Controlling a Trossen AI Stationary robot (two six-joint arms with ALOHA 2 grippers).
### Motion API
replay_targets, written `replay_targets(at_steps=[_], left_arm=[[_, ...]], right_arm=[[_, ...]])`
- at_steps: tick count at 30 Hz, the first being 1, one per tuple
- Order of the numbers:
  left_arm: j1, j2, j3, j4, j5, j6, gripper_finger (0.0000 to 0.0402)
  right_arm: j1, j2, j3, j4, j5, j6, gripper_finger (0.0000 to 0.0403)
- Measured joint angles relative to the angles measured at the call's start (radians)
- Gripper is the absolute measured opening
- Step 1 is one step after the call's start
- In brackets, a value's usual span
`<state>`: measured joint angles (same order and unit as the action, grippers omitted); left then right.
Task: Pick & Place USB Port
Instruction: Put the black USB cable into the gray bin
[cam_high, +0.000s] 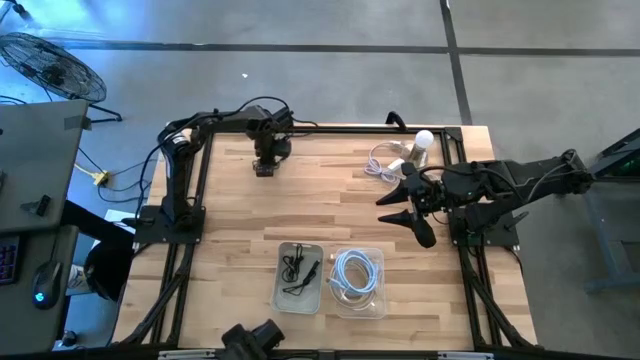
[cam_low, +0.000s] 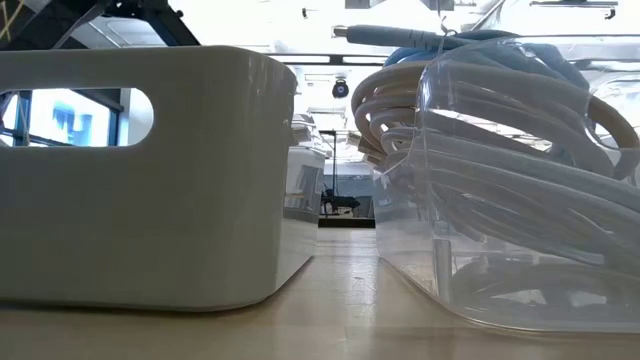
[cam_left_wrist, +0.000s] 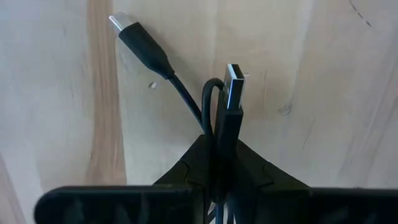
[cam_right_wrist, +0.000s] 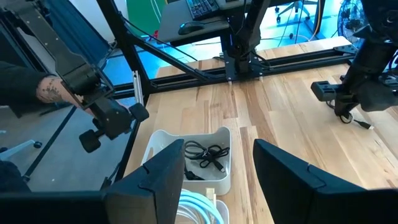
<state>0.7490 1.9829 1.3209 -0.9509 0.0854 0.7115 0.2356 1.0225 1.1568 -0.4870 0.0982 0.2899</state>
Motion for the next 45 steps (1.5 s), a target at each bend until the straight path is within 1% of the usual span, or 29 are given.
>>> replay_targets(at_steps=[6,9,11,16,21,25,27,30,35,37,40,42,45], left_arm=[[-0.004,0.004,0.008,-0.03,-0.039,-0.066,0.0029],[-0.004,-0.017,0.017,-0.12,-0.046,-0.087,0.0029],[-0.003,-0.05,0.033,-0.131,-0.05,-0.101,0.0028],[-0.023,-0.172,0.036,-0.212,-0.047,-0.139,0.0028],[-0.085,-0.349,0.04,-0.286,-0.041,-0.167,0.0028],[-0.151,-0.489,0.04,-0.329,-0.035,-0.262,0.0028],[-0.194,-0.563,0.04,-0.331,-0.002,-0.318,0.0028],[-0.288,-0.665,0.04,-0.31,0.035,-0.433,0.0028],[-0.505,-0.791,0.04,-0.22,0.026,-0.678,0.0028],[-0.613,-0.817,0.04,-0.172,-0.032,-0.777,0.0028],[-0.795,-0.819,0.04,-0.102,-0.155,-0.913,0.0028],[-0.91,-0.804,0.036,-0.061,-0.232,-0.992,0.0028],[-1.061,-0.759,0.013,0.024,-0.314,-1.101,0.0028]], right_arm=[[0.0,0.0,0.0,-0.005,-0.001,0.021,0.0184],[0.001,0.0,0.0,-0.007,-0.011,0.023,0.0183],[0.001,0.0,0.0,-0.007,-0.028,0.023,0.0183],[0.019,0.0,0.0,0.003,-0.059,0.024,0.0183],[0.073,0.0,0.0,0.065,-0.084,0.006,0.0183],[0.111,0.0,0.0,0.096,-0.086,-0.002,0.0183],[0.129,0.0,0.0,0.097,-0.081,-0.002,0.0183],[0.154,0.0,0.0,0.097,-0.07,-0.003,0.0183],[0.193,0.0,0.0,0.097,-0.026,-0.003,0.0183],[0.206,0.0,0.0,0.102,-0.018,-0.003,0.0183],[0.232,0.0,0.0,0.105,0.005,-0.003,0.0183],[0.25,0.0,0.0,0.105,0.024,-0.003,0.0183],[0.274,0.0,0.0,0.105,0.048,-0.007,0.0183]])
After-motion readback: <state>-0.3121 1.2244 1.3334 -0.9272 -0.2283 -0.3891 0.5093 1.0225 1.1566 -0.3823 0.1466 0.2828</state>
